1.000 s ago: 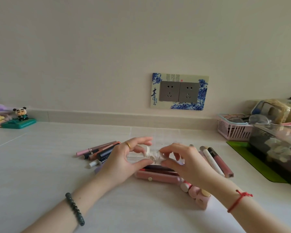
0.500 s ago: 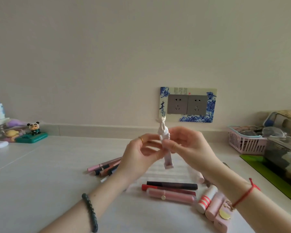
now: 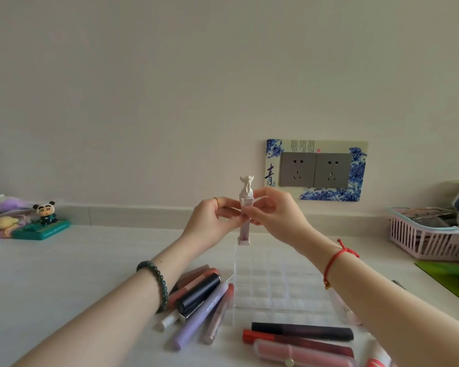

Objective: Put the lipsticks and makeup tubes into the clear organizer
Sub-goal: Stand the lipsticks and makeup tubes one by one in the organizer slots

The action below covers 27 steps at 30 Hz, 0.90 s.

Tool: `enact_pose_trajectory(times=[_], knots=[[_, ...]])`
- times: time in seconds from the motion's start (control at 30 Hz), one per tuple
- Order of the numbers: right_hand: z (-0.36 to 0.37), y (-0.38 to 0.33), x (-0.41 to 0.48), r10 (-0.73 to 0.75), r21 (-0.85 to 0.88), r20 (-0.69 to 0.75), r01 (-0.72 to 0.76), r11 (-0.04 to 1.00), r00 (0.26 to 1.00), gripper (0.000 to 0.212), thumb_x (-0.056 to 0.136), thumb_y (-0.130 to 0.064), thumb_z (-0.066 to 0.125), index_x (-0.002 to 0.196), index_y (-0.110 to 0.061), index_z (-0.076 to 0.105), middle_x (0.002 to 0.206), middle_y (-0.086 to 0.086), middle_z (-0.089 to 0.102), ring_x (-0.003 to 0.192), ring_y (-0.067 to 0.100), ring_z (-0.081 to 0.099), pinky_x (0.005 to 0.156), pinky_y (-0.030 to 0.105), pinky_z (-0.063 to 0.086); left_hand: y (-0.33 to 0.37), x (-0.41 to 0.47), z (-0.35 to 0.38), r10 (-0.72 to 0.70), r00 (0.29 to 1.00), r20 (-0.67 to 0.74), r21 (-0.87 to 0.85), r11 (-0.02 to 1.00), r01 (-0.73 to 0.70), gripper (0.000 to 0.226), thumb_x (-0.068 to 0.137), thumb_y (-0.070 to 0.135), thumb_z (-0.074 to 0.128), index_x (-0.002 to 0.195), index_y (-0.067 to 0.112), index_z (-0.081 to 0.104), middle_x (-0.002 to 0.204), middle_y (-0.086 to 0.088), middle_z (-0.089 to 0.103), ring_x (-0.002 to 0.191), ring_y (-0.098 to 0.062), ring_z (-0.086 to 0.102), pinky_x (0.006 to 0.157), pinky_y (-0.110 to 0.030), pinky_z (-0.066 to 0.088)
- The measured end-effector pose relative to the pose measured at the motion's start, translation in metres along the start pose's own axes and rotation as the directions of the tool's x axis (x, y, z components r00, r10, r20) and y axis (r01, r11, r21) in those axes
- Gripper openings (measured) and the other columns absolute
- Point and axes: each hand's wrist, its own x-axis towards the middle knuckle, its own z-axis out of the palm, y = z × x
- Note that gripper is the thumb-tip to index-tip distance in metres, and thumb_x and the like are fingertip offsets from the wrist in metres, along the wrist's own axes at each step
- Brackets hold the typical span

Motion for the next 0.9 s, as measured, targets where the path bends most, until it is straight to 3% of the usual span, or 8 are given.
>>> enact_pose_trajectory(times=[0.2,0.4,0.53,0.7,0.9], knots=[[0.006,0.023,-0.001,0.056,-0.02,-0.015,-0.056,0.998,0.998,0.017,0.079,-0.017,0.069,0.093,-0.013,0.06,0.078,0.006,0.07,0.066,0.013,0.065,0.074,0.033,0.055,-0.026,0.003,0.01,-0.018,0.998,0.059,-0.04,0.999,0.02,0.009,0.074,0.024,0.073,0.077,0.029,0.066,0.077,0.01,0.072,0.079,-0.005,0.065,0.074,-0.016,0.043],[0.011,0.036,-0.005,0.06,-0.164,-0.025,-0.063,0.984,0.998,0.019,0.075,-0.028,0.072,0.089,-0.02,0.063,0.083,-0.001,0.069,0.075,0.013,0.063,0.073,0.028,0.052,-0.04,-0.001,0.008,-0.042,0.994,0.103,0.007,0.999,0.041,0.01,0.074,0.022,0.073,0.077,0.03,0.066,0.079,0.013,0.069,0.075,0.006,0.062,0.066,0.002,0.04],[0.014,0.041,-0.008,0.062,-0.221,-0.033,-0.068,0.973,0.998,0.019,0.074,-0.034,0.072,0.087,-0.021,0.066,0.082,-0.005,0.067,0.066,0.007,0.053,0.066,0.023,0.046,-0.047,-0.003,0.007,-0.054,0.992,0.113,0.029,0.998,0.052,0.013,0.075,0.024,0.072,0.088,0.02,0.07,0.088,0.007,0.072,0.088,-0.005,0.065,0.069,0.002,0.04],[0.014,0.042,-0.009,0.065,-0.259,-0.026,-0.069,0.963,0.998,0.018,0.075,-0.04,0.069,0.085,-0.024,0.067,0.086,-0.009,0.067,0.067,0.004,0.052,0.062,0.02,0.041,-0.046,-0.005,0.006,-0.065,0.991,0.115,0.041,0.997,0.06,0.016,0.076,0.025,0.071,0.091,0.018,0.07,0.092,0.006,0.072,0.09,-0.005,0.064,0.064,0.006,0.035],[0.013,0.037,-0.013,0.065,-0.277,0.022,-0.056,0.959,0.998,0.02,0.075,-0.037,0.07,0.088,-0.023,0.066,0.088,-0.01,0.064,0.079,0.0,0.052,0.075,0.022,0.041,-0.042,-0.009,0.003,-0.077,0.986,0.146,0.108,0.992,0.061,0.017,0.077,0.027,0.07,0.094,0.024,0.068,0.093,0.012,0.07,0.094,-0.005,0.062,0.064,0.004,0.036]])
